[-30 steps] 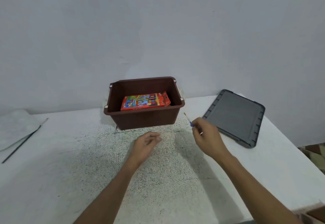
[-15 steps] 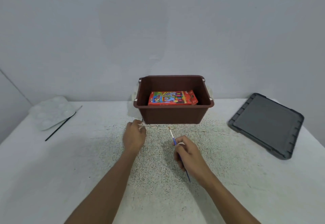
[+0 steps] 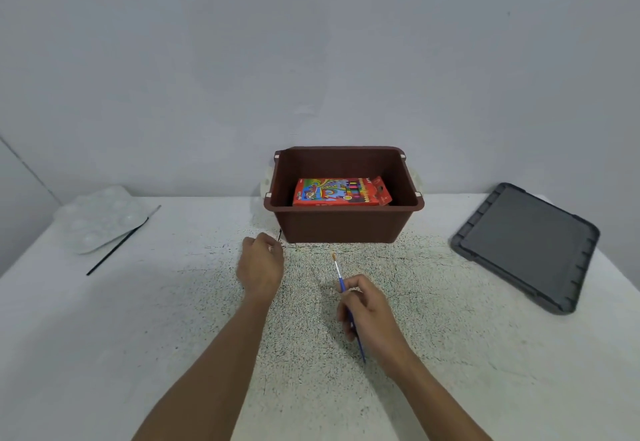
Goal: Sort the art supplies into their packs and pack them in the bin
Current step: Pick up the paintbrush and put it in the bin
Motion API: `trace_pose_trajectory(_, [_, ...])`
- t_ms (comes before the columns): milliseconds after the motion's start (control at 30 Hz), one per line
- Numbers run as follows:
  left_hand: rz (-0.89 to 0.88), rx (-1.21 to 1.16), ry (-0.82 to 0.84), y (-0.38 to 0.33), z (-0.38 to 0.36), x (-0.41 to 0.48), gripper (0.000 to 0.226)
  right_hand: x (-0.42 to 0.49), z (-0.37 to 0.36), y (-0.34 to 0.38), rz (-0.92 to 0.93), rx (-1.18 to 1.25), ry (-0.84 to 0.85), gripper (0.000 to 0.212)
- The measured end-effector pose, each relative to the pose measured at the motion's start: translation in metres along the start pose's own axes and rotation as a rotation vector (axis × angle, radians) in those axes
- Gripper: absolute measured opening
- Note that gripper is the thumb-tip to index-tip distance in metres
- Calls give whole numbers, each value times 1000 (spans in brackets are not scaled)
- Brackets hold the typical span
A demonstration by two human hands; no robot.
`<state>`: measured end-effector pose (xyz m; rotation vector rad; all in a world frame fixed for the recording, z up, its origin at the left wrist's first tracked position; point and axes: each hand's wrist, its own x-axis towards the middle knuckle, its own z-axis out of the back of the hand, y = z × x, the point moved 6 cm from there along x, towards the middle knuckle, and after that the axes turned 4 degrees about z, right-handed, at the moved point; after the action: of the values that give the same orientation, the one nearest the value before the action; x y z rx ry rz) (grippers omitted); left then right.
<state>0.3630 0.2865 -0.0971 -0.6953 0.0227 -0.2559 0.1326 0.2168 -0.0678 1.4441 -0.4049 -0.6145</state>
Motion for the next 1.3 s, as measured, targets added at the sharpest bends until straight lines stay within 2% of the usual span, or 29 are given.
trace_pose_trajectory(133, [-59, -24, -117, 4, 27, -21, 10, 2, -4, 3, 8, 12, 1, 15])
trace_pose_trajectory(267, [-270, -85, -244, 3, 63, -53, 3, 7, -8, 8, 66, -49, -23, 17])
trace_pose_trajectory(367, [-399, -62, -335, -1, 90, -73, 12, 9, -12, 14, 123, -71, -39, 17])
trace_pose_trajectory(533, [-544, -193, -278, -21, 125, -97, 19, 6, -23, 31, 256, -176, -33, 21])
trace_pose_trajectory(600, [-546, -317, -227, -30, 138, -104, 19, 4, -28, 37, 326, -234, -36, 20])
trace_pose_trajectory(700, [-501, -495, -42, -43, 142, -109, 22, -1, -34, 44, 417, -349, 14, 28])
trace_pose_trajectory(867, [-516, -575, 167, -52, 132, -110, 22, -14, -52, 47, 220, -103, 292, 25])
trace_pose_trajectory(967, [-481, -619, 264, -52, 126, -110, 22, -22, -59, 46, 133, 17, 357, 26])
trace_pose_trajectory(1167, [-400, -599, 289, -35, 126, -95, 25, -26, -65, 41, 79, 50, 415, 29])
trace_pose_trajectory(1300, [-332, -521, 100, 0, 135, -61, 18, -23, -70, 37, 57, 57, 410, 29])
